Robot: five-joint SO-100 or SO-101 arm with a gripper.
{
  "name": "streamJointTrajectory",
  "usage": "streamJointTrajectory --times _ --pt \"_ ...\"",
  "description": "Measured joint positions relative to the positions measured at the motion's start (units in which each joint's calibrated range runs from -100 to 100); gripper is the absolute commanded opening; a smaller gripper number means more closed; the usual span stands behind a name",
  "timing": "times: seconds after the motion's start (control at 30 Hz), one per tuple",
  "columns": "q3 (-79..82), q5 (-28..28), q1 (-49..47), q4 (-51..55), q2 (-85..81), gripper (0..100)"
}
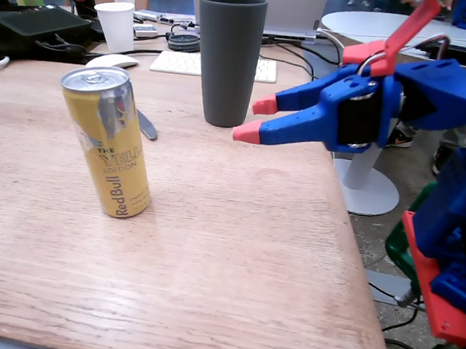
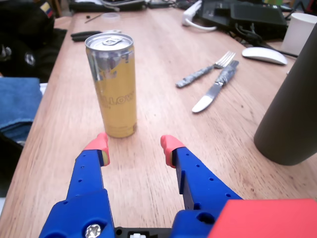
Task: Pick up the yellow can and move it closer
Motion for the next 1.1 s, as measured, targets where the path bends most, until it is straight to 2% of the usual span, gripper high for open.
streamJointTrajectory --times 1.1 --pt "0.0 0.3 -1.6 0.0 0.0 23"
